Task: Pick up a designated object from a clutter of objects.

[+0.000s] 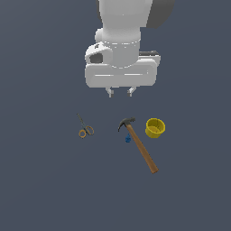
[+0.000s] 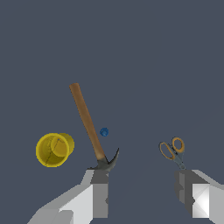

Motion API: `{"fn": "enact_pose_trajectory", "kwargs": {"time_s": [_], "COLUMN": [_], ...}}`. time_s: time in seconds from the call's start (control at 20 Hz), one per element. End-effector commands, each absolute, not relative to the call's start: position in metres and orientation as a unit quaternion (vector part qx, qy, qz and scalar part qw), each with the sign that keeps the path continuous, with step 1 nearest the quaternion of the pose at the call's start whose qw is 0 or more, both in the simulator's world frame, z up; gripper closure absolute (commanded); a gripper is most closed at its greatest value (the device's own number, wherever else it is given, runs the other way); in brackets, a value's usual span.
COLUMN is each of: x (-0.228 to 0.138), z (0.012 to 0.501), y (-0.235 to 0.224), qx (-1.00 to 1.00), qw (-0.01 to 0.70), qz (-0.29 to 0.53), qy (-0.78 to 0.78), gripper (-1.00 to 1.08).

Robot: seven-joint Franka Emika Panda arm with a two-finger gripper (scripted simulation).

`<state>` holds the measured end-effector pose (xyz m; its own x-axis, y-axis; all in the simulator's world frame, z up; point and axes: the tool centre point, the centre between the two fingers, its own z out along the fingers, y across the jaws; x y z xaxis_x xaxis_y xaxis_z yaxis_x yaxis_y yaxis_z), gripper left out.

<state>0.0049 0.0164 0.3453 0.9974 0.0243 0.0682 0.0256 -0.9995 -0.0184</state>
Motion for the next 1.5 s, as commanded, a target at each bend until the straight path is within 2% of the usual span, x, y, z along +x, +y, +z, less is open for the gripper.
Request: {"fn": "enact_pose_trajectory", "kwargs": {"time_s": [0.0, 0.35, 0.65, 1.05, 1.45], "x": [0.005, 0.008, 0.011, 0.009, -0.014], "z": [0.345, 0.33, 0.301, 0.236, 0.163], "y": [0.017, 0.031, 0.061, 0.127, 0.203], "qx": [-0.999, -1.0, -1.0, -0.998, -0.994], "qw": [0.01, 0.0, -0.02, -0.06, -0.096], "qz": [-0.034, -0.026, -0.013, 0.006, 0.015], "qy": [-0.012, -0.013, -0.017, -0.03, -0.052], "gripper": [-0.2, -0.2, -0.2, -0.2, -0.2]}}
